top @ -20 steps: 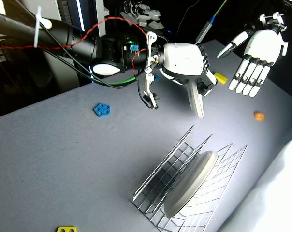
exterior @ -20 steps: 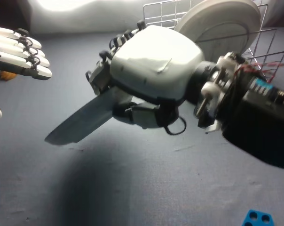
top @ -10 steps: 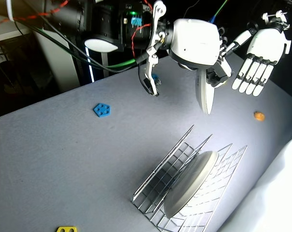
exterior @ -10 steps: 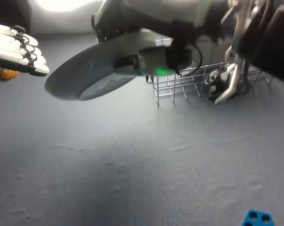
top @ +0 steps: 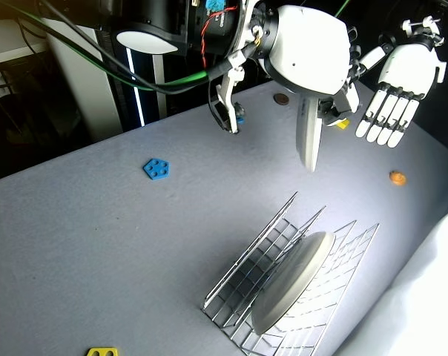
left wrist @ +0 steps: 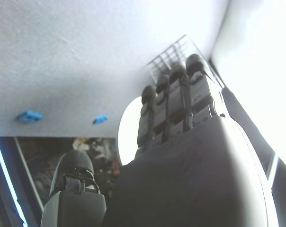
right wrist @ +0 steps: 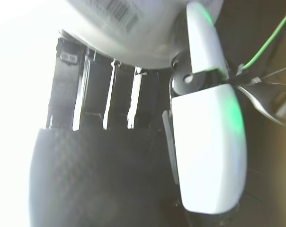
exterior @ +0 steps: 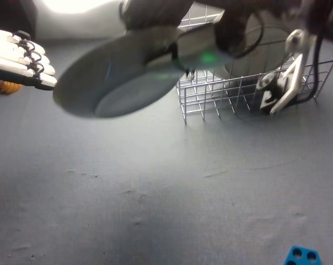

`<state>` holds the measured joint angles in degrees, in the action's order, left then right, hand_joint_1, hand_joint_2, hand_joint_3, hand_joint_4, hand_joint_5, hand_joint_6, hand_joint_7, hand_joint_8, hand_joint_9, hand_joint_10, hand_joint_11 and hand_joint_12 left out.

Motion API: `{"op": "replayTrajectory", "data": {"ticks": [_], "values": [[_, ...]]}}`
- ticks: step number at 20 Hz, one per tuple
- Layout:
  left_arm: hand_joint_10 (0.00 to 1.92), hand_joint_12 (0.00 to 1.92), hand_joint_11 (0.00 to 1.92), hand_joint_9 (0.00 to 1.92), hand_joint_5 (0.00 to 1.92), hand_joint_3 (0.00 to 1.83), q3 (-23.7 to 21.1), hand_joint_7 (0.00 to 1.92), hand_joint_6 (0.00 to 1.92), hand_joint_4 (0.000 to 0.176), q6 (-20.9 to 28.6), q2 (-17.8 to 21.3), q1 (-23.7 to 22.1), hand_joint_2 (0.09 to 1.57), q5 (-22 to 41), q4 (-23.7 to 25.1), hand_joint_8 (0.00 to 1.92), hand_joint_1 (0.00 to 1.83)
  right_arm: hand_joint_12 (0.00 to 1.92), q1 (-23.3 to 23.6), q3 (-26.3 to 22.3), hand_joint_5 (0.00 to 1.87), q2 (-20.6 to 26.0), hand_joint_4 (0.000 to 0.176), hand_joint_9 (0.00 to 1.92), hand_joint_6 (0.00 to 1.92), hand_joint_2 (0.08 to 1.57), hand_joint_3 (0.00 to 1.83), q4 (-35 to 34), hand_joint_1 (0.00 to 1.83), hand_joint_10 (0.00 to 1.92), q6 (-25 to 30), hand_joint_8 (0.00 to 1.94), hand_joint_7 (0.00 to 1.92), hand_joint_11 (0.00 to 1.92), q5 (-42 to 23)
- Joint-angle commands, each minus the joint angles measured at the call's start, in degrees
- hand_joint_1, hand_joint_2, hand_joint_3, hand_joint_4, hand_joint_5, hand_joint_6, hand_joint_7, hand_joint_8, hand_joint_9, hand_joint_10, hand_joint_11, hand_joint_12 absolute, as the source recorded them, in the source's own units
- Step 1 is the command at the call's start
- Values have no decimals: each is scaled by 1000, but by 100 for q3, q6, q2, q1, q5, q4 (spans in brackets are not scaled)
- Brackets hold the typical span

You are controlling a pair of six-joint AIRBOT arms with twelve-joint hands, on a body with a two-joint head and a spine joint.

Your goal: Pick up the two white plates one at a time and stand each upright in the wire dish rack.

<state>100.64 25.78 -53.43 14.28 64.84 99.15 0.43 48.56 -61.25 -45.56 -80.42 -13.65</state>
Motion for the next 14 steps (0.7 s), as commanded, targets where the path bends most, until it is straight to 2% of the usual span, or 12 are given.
{"op": "replayTrajectory", "data": {"ticks": [1,4,7,11,14], "values": [[3,134,0,97,151,3,38,134,5,0,21,18,-63,1145,64,-445,6,0,1023,144,-4,1023,70,22,1177,956,1107,0,-2,1221,13,83,948,989,679,-641],[7,79,12,89,136,1,42,120,6,0,21,9,-63,1139,54,-416,9,0,1035,214,0,990,231,23,1168,998,1125,2,-320,1212,6,84,1026,947,661,-566],[0,112,13,110,161,0,46,146,0,0,20,-2,-69,1141,50,-411,0,0,1035,251,19,983,331,26,1166,1006,1126,1,-388,1211,5,137,1027,949,667,-576],[9,128,12,120,172,0,50,157,12,0,20,-35,-148,1143,50,-366,10,0,1057,263,109,989,517,25,1169,1009,1120,0,-388,1214,4,639,985,968,652,-490],[1,128,0,105,157,0,51,141,3,0,20,-37,-151,1129,50,-365,1,0,1047,247,146,992,612,27,1166,1000,1117,0,-389,1215,2,707,969,978,658,-466]]}}
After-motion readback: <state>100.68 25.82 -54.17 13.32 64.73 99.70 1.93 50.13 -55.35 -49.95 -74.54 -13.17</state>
